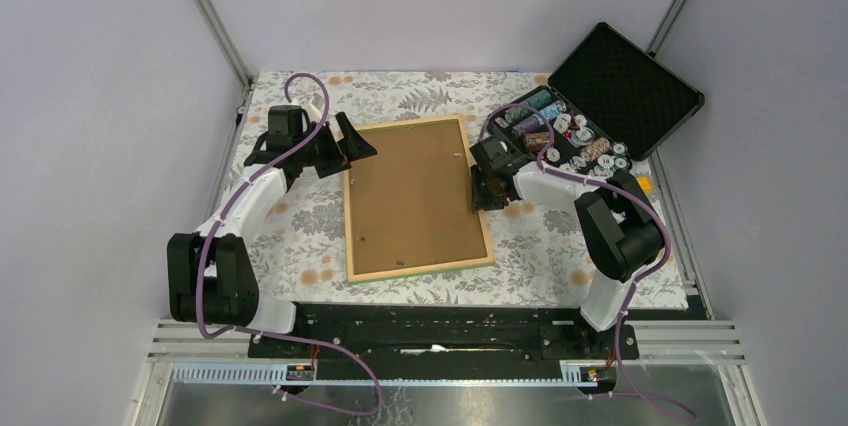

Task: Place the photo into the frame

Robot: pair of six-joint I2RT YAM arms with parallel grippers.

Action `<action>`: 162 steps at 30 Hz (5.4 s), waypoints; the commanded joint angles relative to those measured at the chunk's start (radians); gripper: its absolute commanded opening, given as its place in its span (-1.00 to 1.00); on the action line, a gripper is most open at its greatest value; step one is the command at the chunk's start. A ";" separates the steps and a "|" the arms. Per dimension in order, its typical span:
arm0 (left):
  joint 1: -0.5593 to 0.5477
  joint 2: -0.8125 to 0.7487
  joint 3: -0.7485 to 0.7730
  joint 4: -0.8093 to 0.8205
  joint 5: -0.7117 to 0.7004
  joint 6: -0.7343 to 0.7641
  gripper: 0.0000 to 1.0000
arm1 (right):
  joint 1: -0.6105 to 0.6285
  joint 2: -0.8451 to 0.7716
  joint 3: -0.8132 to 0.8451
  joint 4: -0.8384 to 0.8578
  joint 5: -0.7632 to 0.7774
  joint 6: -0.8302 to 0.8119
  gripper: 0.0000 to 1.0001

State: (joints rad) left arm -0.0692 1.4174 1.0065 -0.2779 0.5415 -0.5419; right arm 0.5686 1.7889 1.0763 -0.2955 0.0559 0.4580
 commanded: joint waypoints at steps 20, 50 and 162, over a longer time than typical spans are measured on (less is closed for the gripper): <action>-0.004 -0.013 0.030 0.027 -0.001 0.020 0.97 | 0.011 -0.032 0.086 -0.025 0.038 -0.071 0.44; -0.002 0.016 0.066 -0.058 -0.119 0.028 0.97 | 0.036 -0.003 -0.019 0.012 0.084 -0.022 -0.76; -0.007 -0.025 0.041 -0.003 -0.018 -0.004 0.97 | -0.180 0.478 0.718 -0.067 -0.116 -0.088 0.01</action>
State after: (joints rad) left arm -0.0727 1.4277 1.0283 -0.3222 0.5121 -0.5472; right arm 0.3916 2.2566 1.7710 -0.3725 -0.0475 0.3683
